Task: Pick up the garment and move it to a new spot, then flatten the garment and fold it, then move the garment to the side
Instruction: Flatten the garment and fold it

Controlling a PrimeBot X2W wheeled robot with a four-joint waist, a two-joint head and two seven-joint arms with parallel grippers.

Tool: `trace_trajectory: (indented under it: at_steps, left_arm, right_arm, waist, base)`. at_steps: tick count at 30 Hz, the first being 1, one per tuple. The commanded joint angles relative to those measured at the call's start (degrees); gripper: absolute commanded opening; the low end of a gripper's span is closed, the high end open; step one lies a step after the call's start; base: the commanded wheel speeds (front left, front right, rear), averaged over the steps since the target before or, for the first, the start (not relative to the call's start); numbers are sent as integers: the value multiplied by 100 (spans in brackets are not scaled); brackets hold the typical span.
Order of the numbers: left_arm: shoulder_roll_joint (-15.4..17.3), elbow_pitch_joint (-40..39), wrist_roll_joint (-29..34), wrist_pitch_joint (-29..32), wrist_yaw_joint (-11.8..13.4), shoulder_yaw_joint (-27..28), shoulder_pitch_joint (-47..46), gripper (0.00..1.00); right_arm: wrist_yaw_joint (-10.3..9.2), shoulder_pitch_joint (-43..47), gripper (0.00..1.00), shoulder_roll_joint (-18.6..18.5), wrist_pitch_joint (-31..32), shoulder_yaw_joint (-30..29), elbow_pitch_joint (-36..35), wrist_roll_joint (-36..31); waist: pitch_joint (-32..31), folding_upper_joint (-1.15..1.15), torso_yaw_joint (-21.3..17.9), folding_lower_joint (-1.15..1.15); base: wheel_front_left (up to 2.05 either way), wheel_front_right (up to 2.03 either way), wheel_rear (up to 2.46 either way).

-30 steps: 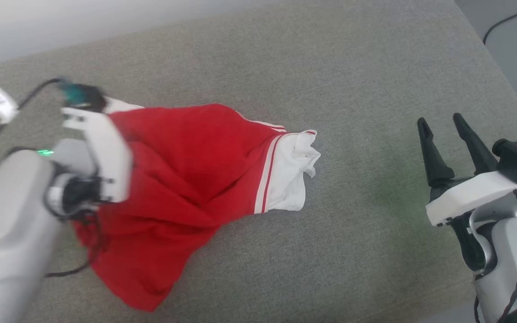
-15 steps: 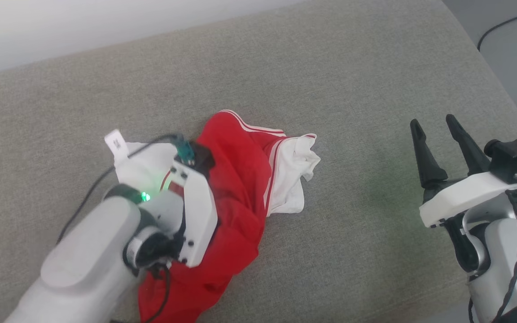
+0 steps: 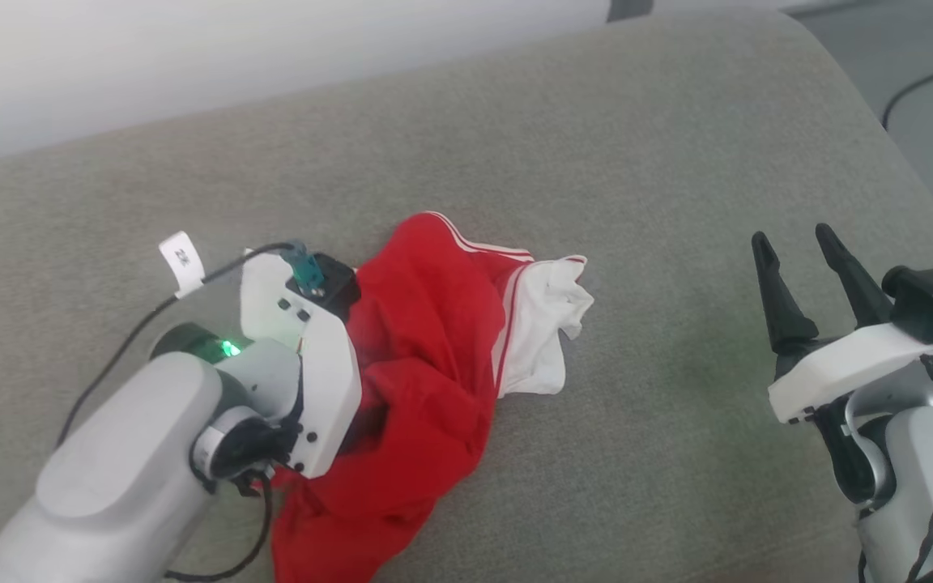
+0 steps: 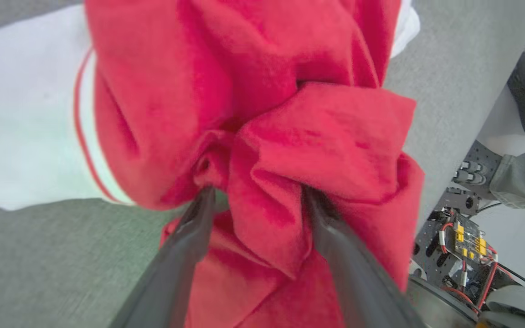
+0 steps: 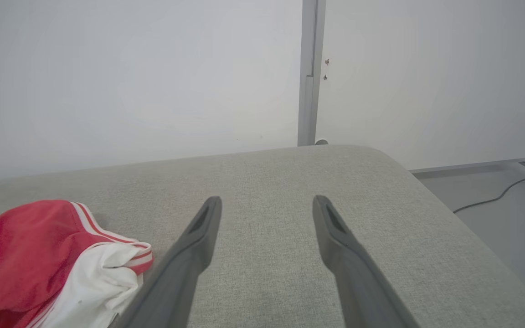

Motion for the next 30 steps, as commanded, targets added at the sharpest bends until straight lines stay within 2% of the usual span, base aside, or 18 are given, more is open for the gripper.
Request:
trace_trajectory:
  at_steps: [1,10,14,16,23,30]
  left_arm:
    - [61,-81,-43,66,46,40,-27,100]
    - [384,-570,-270,366,173,241,-63,100]
    - [495,-530,-72,150,197,367,-246,100]
    - [459,-407,4,-12,216,419,-326,100]
    - [482,341,300,-701,29,532,-635,100]
    - [396,1477,482,-1275,-53,593,-928,100]
  right_arm:
    - [-2,49,100,-22,-8,-15,-3,-20]
    - [-3,227,100,2,59,-109,-94,-75]
    - [-3,210,100,31,100,-97,-137,-79]
    - [-2,169,100,55,107,-57,-161,-72]
    - [-2,12,100,101,63,89,-174,-24]
    - [-2,-137,100,131,-9,138,-158,-2]
  waist:
    - [-101,0,98,0]
    - [-339,0,367,0]
    - [-331,0,378,0]
    - [-284,0,333,0]
    - [-33,0,86,0]
    - [317,0,-180,0]
  base:
    - [0,0,0]
    - [0,0,0]
    - [0,0,0]
    - [0,0,0]
    - [0,0,0]
    - [0,0,0]
